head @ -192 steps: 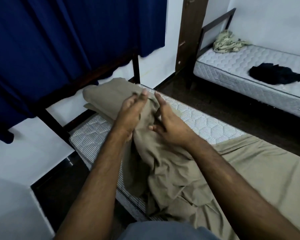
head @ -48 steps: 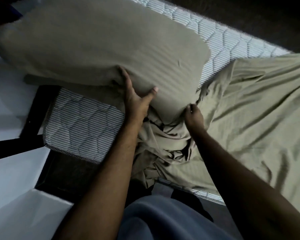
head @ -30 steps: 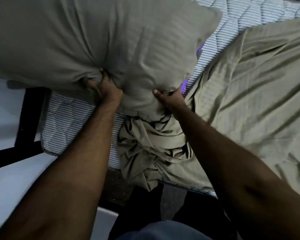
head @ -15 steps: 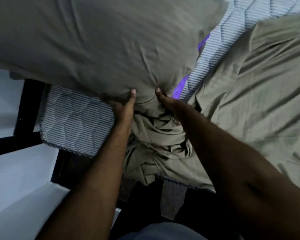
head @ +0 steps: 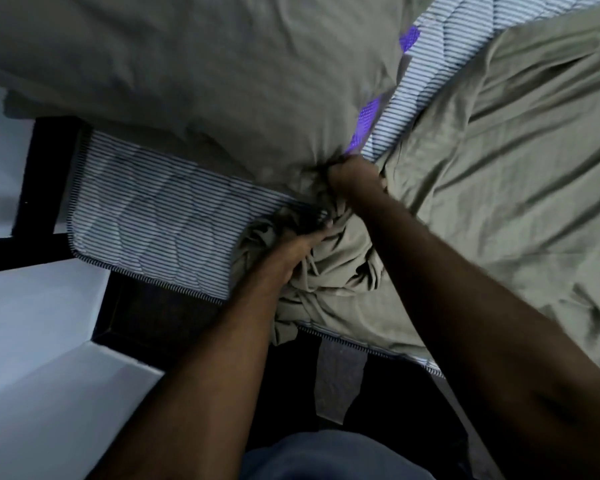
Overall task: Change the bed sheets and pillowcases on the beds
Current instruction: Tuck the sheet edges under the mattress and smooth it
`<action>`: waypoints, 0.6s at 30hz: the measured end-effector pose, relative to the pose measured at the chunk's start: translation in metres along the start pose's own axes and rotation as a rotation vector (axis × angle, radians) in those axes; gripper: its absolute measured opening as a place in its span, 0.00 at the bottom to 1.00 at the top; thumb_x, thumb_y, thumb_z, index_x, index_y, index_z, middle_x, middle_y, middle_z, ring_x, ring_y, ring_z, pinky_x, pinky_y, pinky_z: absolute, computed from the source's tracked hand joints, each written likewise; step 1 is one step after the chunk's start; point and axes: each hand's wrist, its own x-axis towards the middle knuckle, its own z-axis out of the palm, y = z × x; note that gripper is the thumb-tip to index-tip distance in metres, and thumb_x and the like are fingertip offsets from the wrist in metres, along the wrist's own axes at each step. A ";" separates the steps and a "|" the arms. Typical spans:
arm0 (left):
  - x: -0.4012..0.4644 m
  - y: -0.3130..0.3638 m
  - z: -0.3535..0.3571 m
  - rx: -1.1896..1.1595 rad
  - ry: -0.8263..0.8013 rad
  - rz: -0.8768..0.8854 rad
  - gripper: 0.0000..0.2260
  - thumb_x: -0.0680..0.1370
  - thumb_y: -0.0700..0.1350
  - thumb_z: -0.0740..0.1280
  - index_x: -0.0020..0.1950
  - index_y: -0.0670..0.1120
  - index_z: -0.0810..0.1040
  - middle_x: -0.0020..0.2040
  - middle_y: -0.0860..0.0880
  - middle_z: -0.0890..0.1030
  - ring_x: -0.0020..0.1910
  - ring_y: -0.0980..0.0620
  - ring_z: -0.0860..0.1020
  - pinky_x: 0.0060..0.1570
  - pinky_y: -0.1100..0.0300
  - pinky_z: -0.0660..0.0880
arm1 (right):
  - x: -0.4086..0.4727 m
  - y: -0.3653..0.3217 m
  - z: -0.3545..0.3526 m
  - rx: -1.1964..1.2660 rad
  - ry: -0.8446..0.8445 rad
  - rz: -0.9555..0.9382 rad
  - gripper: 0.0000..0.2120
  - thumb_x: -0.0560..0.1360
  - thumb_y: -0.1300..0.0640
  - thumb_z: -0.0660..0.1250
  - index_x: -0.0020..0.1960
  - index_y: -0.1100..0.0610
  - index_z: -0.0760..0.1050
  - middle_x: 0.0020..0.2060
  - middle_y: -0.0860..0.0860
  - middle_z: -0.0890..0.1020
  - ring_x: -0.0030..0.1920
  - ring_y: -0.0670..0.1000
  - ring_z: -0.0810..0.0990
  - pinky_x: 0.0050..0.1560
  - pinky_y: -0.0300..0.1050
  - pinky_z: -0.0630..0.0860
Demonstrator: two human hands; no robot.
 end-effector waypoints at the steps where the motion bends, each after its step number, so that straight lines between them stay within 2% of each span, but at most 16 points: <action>1: 0.000 -0.003 0.002 -0.018 0.011 -0.003 0.52 0.62 0.75 0.70 0.78 0.47 0.67 0.75 0.49 0.70 0.74 0.45 0.68 0.64 0.51 0.69 | 0.000 -0.006 -0.011 0.051 0.017 -0.045 0.20 0.76 0.51 0.62 0.64 0.59 0.78 0.62 0.62 0.80 0.65 0.62 0.77 0.64 0.50 0.72; 3: -0.001 0.002 0.001 -0.281 0.087 0.022 0.36 0.75 0.67 0.66 0.74 0.44 0.72 0.70 0.45 0.76 0.71 0.42 0.72 0.63 0.51 0.72 | -0.009 -0.019 -0.036 0.114 0.058 -0.124 0.17 0.78 0.54 0.63 0.60 0.63 0.80 0.59 0.65 0.81 0.61 0.62 0.79 0.58 0.49 0.73; 4: -0.004 0.006 -0.003 -0.421 0.174 0.031 0.28 0.80 0.62 0.61 0.72 0.43 0.74 0.68 0.45 0.77 0.70 0.42 0.74 0.62 0.52 0.74 | -0.016 -0.023 -0.048 0.154 0.069 -0.146 0.16 0.78 0.55 0.63 0.57 0.64 0.81 0.56 0.65 0.82 0.59 0.62 0.79 0.56 0.49 0.73; 5: -0.008 0.014 -0.007 -0.542 0.282 0.046 0.27 0.82 0.61 0.57 0.71 0.43 0.74 0.66 0.44 0.78 0.67 0.42 0.76 0.61 0.51 0.75 | -0.026 -0.027 -0.060 0.208 0.089 -0.168 0.15 0.78 0.55 0.63 0.54 0.65 0.81 0.53 0.66 0.82 0.57 0.62 0.80 0.54 0.50 0.73; 7: -0.028 0.035 -0.016 -0.715 0.466 0.132 0.34 0.79 0.69 0.55 0.66 0.41 0.78 0.62 0.41 0.81 0.60 0.39 0.80 0.60 0.47 0.78 | -0.047 -0.031 -0.077 0.338 0.127 -0.201 0.15 0.77 0.54 0.64 0.48 0.66 0.81 0.46 0.66 0.83 0.51 0.62 0.81 0.50 0.51 0.74; 8: -0.043 0.047 -0.022 -0.791 0.436 0.195 0.36 0.78 0.71 0.54 0.62 0.41 0.79 0.58 0.41 0.83 0.56 0.40 0.81 0.58 0.47 0.79 | -0.057 -0.033 -0.083 0.399 0.143 -0.232 0.16 0.75 0.53 0.65 0.44 0.66 0.79 0.42 0.65 0.82 0.46 0.61 0.82 0.47 0.52 0.74; 9: -0.056 0.059 -0.024 -0.881 0.344 0.250 0.35 0.78 0.72 0.53 0.58 0.42 0.79 0.55 0.41 0.82 0.53 0.41 0.81 0.55 0.50 0.78 | -0.068 -0.035 -0.089 0.460 0.146 -0.265 0.15 0.73 0.52 0.65 0.39 0.65 0.77 0.36 0.62 0.81 0.40 0.58 0.80 0.43 0.51 0.74; 10: -0.070 0.070 -0.029 -0.957 0.212 0.293 0.36 0.78 0.74 0.51 0.58 0.43 0.78 0.55 0.41 0.82 0.54 0.42 0.80 0.57 0.50 0.77 | -0.081 -0.037 -0.097 0.501 0.148 -0.302 0.14 0.73 0.52 0.65 0.34 0.62 0.73 0.30 0.58 0.77 0.33 0.52 0.77 0.38 0.47 0.72; 12: -0.105 0.091 -0.040 -1.118 -0.040 0.333 0.41 0.74 0.78 0.51 0.63 0.45 0.78 0.63 0.39 0.80 0.61 0.38 0.79 0.64 0.38 0.73 | -0.112 -0.041 -0.115 0.550 0.163 -0.373 0.16 0.74 0.55 0.66 0.30 0.57 0.66 0.25 0.51 0.69 0.26 0.44 0.67 0.32 0.43 0.66; 14: -0.136 0.106 -0.045 -1.191 -0.218 0.409 0.43 0.71 0.79 0.54 0.71 0.48 0.76 0.69 0.40 0.78 0.66 0.36 0.77 0.63 0.31 0.72 | -0.135 -0.042 -0.133 0.633 0.211 -0.450 0.14 0.71 0.52 0.64 0.30 0.55 0.65 0.26 0.50 0.66 0.28 0.44 0.65 0.31 0.45 0.64; 15: -0.159 0.113 -0.042 -1.203 -0.257 0.417 0.43 0.72 0.78 0.54 0.74 0.49 0.73 0.71 0.40 0.75 0.69 0.34 0.75 0.60 0.32 0.74 | -0.150 -0.045 -0.147 0.659 0.227 -0.488 0.13 0.70 0.51 0.64 0.30 0.54 0.64 0.27 0.49 0.66 0.29 0.45 0.65 0.31 0.45 0.63; 17: -0.199 0.124 -0.021 -1.201 -0.309 0.394 0.41 0.76 0.75 0.53 0.80 0.49 0.63 0.76 0.38 0.66 0.74 0.35 0.65 0.55 0.42 0.77 | -0.178 -0.050 -0.174 0.672 0.215 -0.568 0.14 0.70 0.54 0.63 0.29 0.52 0.62 0.27 0.46 0.64 0.30 0.43 0.64 0.31 0.44 0.62; 18: -0.217 0.132 -0.011 -1.208 -0.341 0.388 0.39 0.78 0.73 0.52 0.80 0.49 0.60 0.75 0.39 0.64 0.74 0.38 0.62 0.58 0.46 0.75 | -0.191 -0.053 -0.189 0.666 0.208 -0.618 0.15 0.71 0.56 0.64 0.29 0.52 0.61 0.26 0.44 0.64 0.29 0.43 0.63 0.31 0.44 0.61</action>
